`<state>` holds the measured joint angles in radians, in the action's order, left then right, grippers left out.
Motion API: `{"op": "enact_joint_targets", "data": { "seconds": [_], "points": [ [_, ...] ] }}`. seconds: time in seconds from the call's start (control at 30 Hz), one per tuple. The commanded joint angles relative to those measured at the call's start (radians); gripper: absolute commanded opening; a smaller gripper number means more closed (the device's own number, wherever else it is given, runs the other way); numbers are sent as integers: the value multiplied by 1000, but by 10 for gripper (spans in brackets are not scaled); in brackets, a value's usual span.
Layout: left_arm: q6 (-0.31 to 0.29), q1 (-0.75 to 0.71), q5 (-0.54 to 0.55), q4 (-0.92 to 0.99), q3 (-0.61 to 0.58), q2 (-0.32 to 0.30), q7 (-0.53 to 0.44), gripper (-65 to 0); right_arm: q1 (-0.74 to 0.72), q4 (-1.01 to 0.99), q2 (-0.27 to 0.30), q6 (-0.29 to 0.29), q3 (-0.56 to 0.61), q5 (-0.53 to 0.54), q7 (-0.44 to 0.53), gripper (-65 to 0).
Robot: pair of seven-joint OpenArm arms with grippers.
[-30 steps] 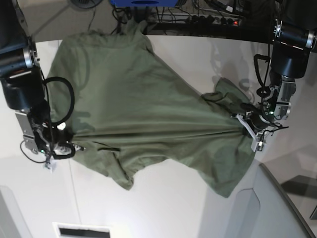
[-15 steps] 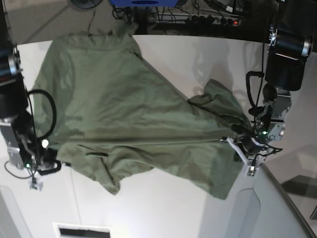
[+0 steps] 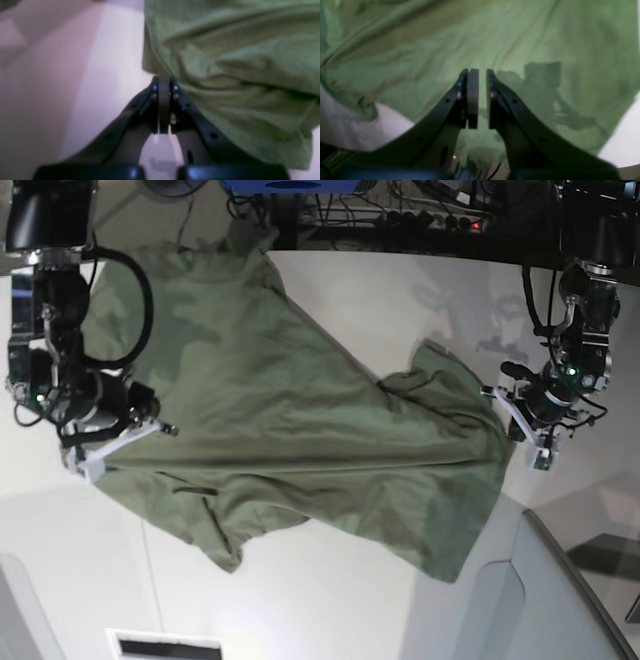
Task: Layout the t-shirt on the table in an organized manner, then fold the t-shirt properly
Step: 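Pull the shirt apart with both grippers and lay it on the table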
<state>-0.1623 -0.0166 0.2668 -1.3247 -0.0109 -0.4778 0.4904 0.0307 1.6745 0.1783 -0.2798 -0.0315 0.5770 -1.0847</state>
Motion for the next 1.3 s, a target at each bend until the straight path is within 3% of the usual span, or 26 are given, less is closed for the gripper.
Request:
{"op": "enact_joint_targets", "data": {
  "seconds": [0.0, 0.2, 0.37, 0.53, 0.73, 0.9, 1.03, 1.13, 1.27],
  "points": [
    [5, 19, 2, -2, 6, -12, -20, -650, 15, 6, -1, -2, -9, -1, 13, -596],
    [5, 42, 1, 106, 7, 1, -28, -650, 76, -104, -26, -2, -2, -1, 94, -596],
    [5, 93, 1, 221, -42, 18, -134, -650, 68, -219, -16, -2, -2, -2, 148, -596],
    [10, 201, 2, 379, -171, 32, -190, -650, -22, -396, 42, 4, 0, -2, 205, -596],
    [10, 315, 2, 497, -197, 67, -213, -650, -157, -620, 117, 9, 2, -2, 312, -596],
    [10, 407, 1, 548, -200, 87, -218, -650, -300, -827, 165, 115, 6, -2, 424, -596],
    [10, 491, 2, 621, -280, 109, -220, -650, -410, -957, 191, 121, 130, -2, 535, -596],
    [10, 518, 4, 638, -283, 132, -220, -650, -443, -934, 194, 121, 222, -2, 578, -596],
    [5, 502, 9, 575, -215, 129, -212, -650, -380, -689, 200, 118, 235, -1, 548, -593]
  ]
}}
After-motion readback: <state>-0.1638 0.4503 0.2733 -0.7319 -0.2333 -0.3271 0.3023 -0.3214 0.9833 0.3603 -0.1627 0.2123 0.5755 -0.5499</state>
